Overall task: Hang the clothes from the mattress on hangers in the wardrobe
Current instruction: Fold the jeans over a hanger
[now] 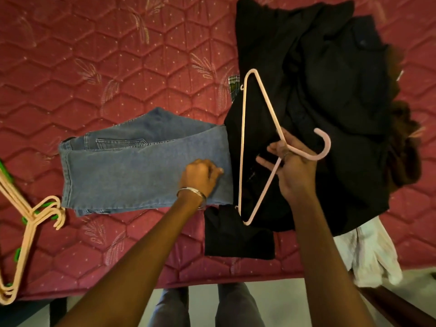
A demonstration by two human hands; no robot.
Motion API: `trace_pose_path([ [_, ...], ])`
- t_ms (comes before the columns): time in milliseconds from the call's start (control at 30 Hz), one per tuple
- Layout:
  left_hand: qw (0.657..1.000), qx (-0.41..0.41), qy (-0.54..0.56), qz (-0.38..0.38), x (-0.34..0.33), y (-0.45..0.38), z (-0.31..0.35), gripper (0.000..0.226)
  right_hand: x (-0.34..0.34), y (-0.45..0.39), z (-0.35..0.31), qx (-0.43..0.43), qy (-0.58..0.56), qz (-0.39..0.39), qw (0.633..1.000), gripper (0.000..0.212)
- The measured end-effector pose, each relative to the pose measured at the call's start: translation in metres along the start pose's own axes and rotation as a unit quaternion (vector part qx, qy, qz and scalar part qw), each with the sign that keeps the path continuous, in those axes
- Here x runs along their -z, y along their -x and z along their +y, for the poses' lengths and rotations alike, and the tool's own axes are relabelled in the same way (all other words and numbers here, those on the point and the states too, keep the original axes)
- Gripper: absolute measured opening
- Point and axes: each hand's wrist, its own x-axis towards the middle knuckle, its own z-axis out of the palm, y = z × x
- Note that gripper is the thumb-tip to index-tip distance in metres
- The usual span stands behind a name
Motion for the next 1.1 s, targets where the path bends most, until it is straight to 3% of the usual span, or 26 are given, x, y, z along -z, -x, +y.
trace_pose_path([
  [133, 0.984, 0.154, -0.089, -0.030, -0.030, 0.002, 0.042, 0.076, 0.017, -0.003, 0.010, 0.033, 0.093, 0.029, 0.995, 0.033],
  [233, 0.968, 0.224, -0.109, -0.029, -0.034, -0.006, 0.055, 0.076, 0.028, -0.006, 0.006, 0.048, 0.197, -0.004, 0.979, 0.035],
  [333, 0.977, 0.199, -0.076, -0.031, -0.023, -0.015, 0.045, 0.053, 0.025, -0.003, 0.004, 0.054, 0.210, -0.033, 0.976, 0.035],
  [467, 0.989, 0.144, 0.031, 0.029, 0.008, -0.008, 0.026, 0.026, -0.001, 0.006, 0.015, 0.050, 0.182, -0.042, 0.981, 0.037],
  [633, 0.969, 0.130, 0.154, 0.143, 0.037, 0.009, 0.009, 0.017, -0.046, 0.021, 0.037, 0.066, 0.215, -0.073, 0.972, 0.041],
  [667, 0.971, 0.118, 0.155, 0.136, 0.039, 0.010, 0.006, 0.019, -0.053, 0.023, 0.041, 0.079, 0.228, -0.083, 0.967, 0.042],
  [733, 0.980, 0.084, 0.177, 0.034, 0.038, 0.012, -0.002, 0.022, -0.065, 0.026, 0.046, 0.119, 0.272, -0.090, 0.951, 0.041],
  [800, 0.934, 0.126, 0.326, -0.078, 0.037, 0.013, -0.012, 0.024, -0.071, 0.026, 0.052, 0.151, 0.352, -0.103, 0.918, 0.034],
  [867, 0.867, 0.177, 0.457, -0.093, 0.042, 0.013, -0.021, 0.032, -0.078, 0.028, 0.060, 0.127, 0.374, -0.111, 0.912, 0.031],
  [967, 0.791, 0.211, 0.567, -0.089, 0.058, 0.010, -0.033, 0.056, -0.100, 0.039, 0.078, 0.132, 0.423, -0.152, 0.884, 0.042],
  [1033, 0.717, 0.246, 0.639, -0.131, 0.071, 0.003, -0.045, 0.073, -0.117, 0.041, 0.093, 0.101, 0.414, -0.194, 0.883, 0.024],
  [1100, 0.686, 0.273, 0.650, -0.178, 0.083, -0.004, -0.058, 0.081, -0.129, 0.041, 0.093, 0.072, 0.409, -0.212, 0.885, 0.013],
])
